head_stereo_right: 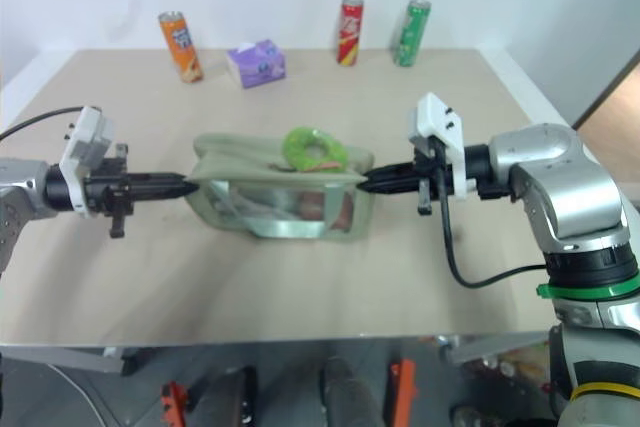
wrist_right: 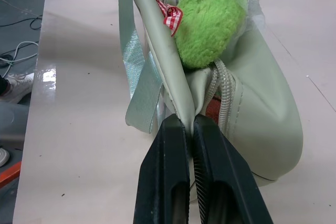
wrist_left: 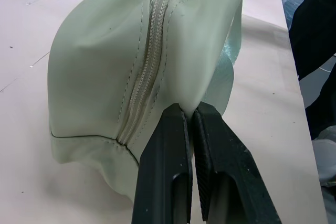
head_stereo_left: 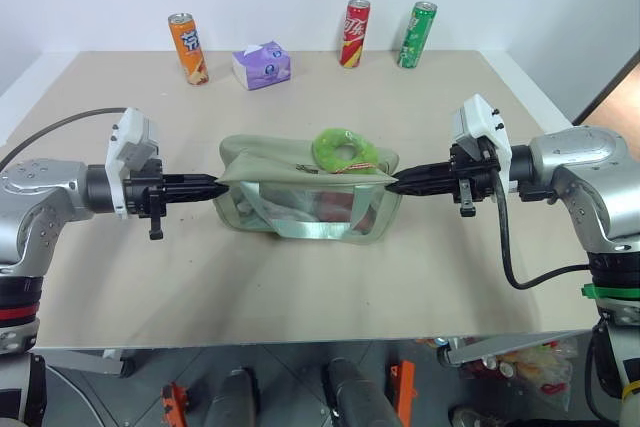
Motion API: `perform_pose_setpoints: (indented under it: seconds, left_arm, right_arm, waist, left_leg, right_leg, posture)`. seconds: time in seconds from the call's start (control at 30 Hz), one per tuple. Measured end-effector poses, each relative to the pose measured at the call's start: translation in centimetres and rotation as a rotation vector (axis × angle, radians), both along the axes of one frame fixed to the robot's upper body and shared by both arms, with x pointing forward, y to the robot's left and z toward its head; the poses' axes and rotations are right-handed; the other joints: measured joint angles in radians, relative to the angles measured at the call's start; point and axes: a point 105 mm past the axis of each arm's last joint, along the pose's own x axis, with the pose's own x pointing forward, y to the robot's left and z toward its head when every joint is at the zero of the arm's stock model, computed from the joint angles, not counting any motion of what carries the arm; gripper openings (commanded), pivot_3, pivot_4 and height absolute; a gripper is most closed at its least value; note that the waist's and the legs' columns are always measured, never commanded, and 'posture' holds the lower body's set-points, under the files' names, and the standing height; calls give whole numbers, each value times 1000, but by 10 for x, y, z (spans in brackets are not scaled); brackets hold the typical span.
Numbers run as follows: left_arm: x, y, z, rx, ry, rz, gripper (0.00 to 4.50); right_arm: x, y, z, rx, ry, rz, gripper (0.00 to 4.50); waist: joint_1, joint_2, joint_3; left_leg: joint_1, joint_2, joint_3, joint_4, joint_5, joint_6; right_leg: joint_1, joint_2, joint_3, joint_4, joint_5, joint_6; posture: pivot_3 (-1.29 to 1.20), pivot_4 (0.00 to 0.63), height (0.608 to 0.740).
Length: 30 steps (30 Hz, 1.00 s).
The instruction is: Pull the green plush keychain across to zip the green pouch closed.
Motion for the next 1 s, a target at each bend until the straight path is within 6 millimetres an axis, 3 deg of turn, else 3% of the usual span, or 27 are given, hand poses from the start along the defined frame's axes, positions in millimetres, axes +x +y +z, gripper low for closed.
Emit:
perform_pose_setpoints:
  seconds: [0.13, 0.2, 0.23, 0.43, 0.57, 0.63, 0.73, 0.8, 0.87, 1.0]
  left_arm:
    - [3, -2, 1, 7, -22, 17, 24]
    - [4, -2, 1, 10, -30, 28, 0]
    - [5, -2, 1, 10, -30, 28, 0]
    - [6, -6, 0, 0, -37, 29, 0]
    - [6, -7, 0, 0, -40, 26, 0]
    - [6, -7, 0, 0, -41, 28, 0]
    - [7, -7, 0, 1, -42, 32, 0]
    - [7, -7, 0, 2, -45, 39, 0]
    - [8, -7, 0, 1, -45, 41, 0]
    - [8, -8, 0, -2, -49, 42, 0]
  right_arm:
    - [8, -1, 2, -2, -42, -24, 0]
    - [16, -1, 8, 33, -47, -57, 801]
    - [17, -1, 9, 35, -47, -61, 967]
    - [18, -5, 20, 33, -56, -74, 3069]
    - [11, -14, 34, 88, -25, -43, 3069]
    - [9, -18, 57, 171, -48, -32, 3069]
    - [6, -21, 107, 355, -132, -7, 3069]
    - [9, -17, 124, 416, -162, -9, 3069]
    - [17, -9, 120, 409, -146, -28, 3069]
    - [38, 16, 80, 273, -82, -60, 3069]
  waist:
    - [1, 0, 0]
    - [0, 0, 0]
    - [1, 0, 0]
    - [5, 0, 0]
    - [10, 0, 0]
    - [10, 0, 0]
    - [10, 0, 0]
    - [9, 0, 0]
    - [8, 0, 0]
    - [8, 0, 0]
  left_leg:
    - [0, 0, 0, 0, 0, 0]
    - [0, 0, 0, 1, 0, 0]
    - [0, 0, 0, 1, 0, 0]
    - [0, 0, 0, 1, 0, 0]
    - [0, 0, 0, 1, 0, 0]
    - [0, 0, 0, 1, 0, 0]
    - [1, 0, 0, 1, 0, 0]
    - [2, 0, 0, 1, 0, 0]
    - [2, 0, 0, 1, 0, 0]
    - [1, 0, 1, 1, 0, 0]
  right_leg:
    - [0, 0, 0, 0, 0, 0]
    - [0, 0, 0, 0, 1, 1]
    - [0, 0, 0, 0, 1, 1]
    - [0, 0, 0, 0, 0, 0]
    - [0, 0, 0, 0, 0, 0]
    - [0, 0, 0, 0, 0, 0]
    - [1, 0, 0, 0, 1, 0]
    - [2, 0, 0, 0, 1, 0]
    - [2, 0, 0, 0, 1, 0]
    - [1, 0, 1, 0, 1, 0]
  posture:
    - [0, 150, 740]
    - [0, 150, 740]
    - [0, 150, 740]
    - [0, 150, 740]
    - [0, 150, 740]
    - [0, 150, 740]
    - [0, 150, 740]
    - [0, 150, 740]
    - [0, 150, 740]
    - [0, 150, 740]
